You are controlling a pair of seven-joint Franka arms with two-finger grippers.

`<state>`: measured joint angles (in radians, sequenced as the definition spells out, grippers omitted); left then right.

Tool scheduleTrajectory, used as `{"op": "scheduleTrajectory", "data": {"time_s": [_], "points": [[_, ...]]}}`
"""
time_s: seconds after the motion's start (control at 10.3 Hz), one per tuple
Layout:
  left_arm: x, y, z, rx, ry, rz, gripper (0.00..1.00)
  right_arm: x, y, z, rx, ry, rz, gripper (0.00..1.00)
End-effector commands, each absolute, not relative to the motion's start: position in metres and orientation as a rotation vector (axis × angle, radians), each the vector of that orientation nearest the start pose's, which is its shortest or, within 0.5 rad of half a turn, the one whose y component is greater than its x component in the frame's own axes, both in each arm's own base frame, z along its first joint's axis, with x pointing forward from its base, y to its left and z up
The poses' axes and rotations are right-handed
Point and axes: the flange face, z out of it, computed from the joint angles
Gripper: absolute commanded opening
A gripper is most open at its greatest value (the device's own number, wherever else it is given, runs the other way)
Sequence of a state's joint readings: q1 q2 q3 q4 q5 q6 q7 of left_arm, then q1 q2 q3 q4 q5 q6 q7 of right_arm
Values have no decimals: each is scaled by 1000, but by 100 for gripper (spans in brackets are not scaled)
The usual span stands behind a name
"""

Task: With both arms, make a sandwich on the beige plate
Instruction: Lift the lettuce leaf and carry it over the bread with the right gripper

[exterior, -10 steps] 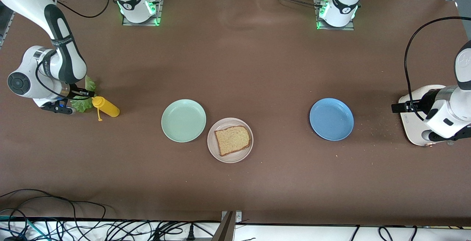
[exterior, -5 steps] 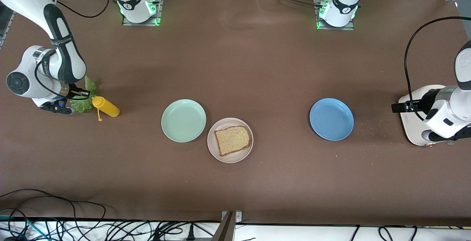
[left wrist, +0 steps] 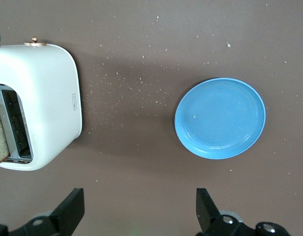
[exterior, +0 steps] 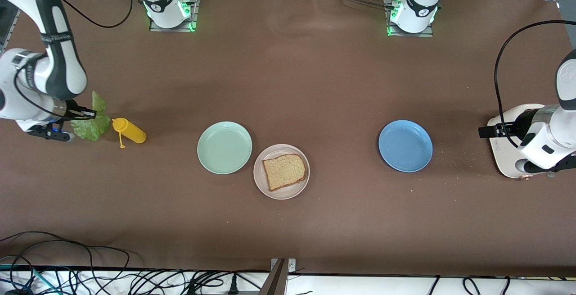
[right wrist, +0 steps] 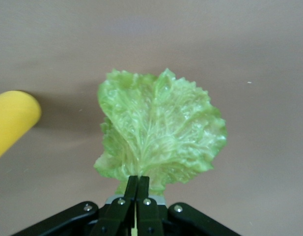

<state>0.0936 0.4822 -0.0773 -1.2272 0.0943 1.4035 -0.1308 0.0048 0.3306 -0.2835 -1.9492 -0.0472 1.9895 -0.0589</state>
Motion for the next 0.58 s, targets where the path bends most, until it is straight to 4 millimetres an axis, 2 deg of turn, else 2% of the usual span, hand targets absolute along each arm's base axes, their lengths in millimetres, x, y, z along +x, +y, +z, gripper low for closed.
{"op": "scheduleTrajectory", "data": {"time_s": [0.0,0.1,0.29,0.39,0.49], "points": [[658,34,481,-2997,-207,462,100,583,-150,382,-3153,276,548,0],[658,34,481,-2997,-207,462,100,595,-126,415,-3151,224,552,0],[658,34,481,-2998,-209,462,100,616,-70,462,-3160,101,476,0],[658,34,481,-2998,-209,462,100,625,-28,476,-3143,-2,414,0],[658,34,481,-2998,-209,462,100,629,8,480,-3091,-77,359,0]]}}
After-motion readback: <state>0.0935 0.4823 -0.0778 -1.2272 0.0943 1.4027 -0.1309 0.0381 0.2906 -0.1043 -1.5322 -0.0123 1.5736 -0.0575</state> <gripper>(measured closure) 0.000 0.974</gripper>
